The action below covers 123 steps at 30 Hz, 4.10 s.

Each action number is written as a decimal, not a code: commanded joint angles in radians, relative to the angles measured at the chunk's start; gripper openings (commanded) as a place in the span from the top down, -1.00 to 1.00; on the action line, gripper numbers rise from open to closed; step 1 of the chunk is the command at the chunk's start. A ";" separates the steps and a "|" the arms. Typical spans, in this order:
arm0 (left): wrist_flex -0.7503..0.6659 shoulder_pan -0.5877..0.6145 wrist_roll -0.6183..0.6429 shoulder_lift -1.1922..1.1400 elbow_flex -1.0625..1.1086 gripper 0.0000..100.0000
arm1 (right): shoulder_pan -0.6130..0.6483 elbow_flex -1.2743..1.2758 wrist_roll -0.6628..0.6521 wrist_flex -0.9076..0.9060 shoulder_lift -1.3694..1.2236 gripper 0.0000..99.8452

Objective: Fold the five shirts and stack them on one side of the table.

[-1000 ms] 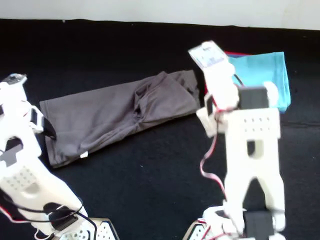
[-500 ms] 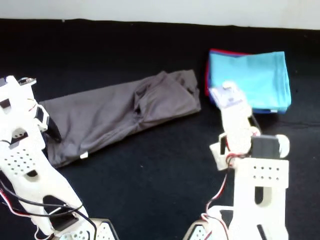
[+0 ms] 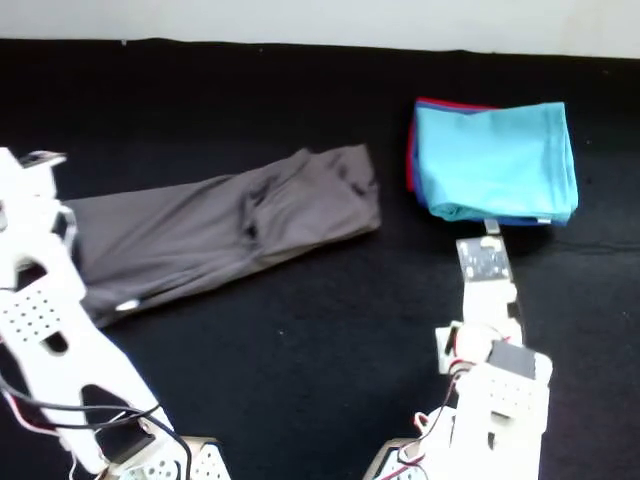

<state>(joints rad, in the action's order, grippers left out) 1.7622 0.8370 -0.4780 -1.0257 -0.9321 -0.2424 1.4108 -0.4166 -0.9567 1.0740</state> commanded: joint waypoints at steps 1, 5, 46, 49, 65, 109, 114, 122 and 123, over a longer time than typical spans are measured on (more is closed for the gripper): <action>-0.002 0.116 -0.071 0.002 -0.084 0.98 | -0.044 0.073 0.000 0.064 0.050 0.97; 0.000 0.188 -0.112 0.018 -0.117 0.98 | -0.048 0.179 0.000 0.128 0.105 0.97; -0.359 -0.977 0.180 0.661 0.495 0.98 | -0.044 0.395 0.002 0.033 0.541 0.99; -0.348 -1.000 0.180 0.553 0.375 0.98 | -0.044 0.395 0.002 0.033 0.541 0.99; -0.002 -0.969 0.239 0.294 -0.242 0.63 | -0.042 0.395 0.002 0.033 0.542 0.99; -0.241 -0.935 0.180 0.332 0.084 0.98 | -0.042 0.395 0.002 0.038 0.542 0.99; -0.356 -0.878 0.180 0.332 0.079 0.98 | -0.041 0.395 0.002 0.038 0.542 0.99; -0.252 -0.831 0.180 0.343 -0.024 0.98 | -0.041 0.395 0.002 0.038 0.542 0.99; -0.213 -0.831 0.180 0.343 -0.048 0.98 | -0.041 0.395 0.002 0.038 0.542 0.99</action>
<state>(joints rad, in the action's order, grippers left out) 1.4753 -0.0023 -0.2923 -0.7434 -0.9014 -0.2808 1.6640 -0.4166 -0.9198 1.6080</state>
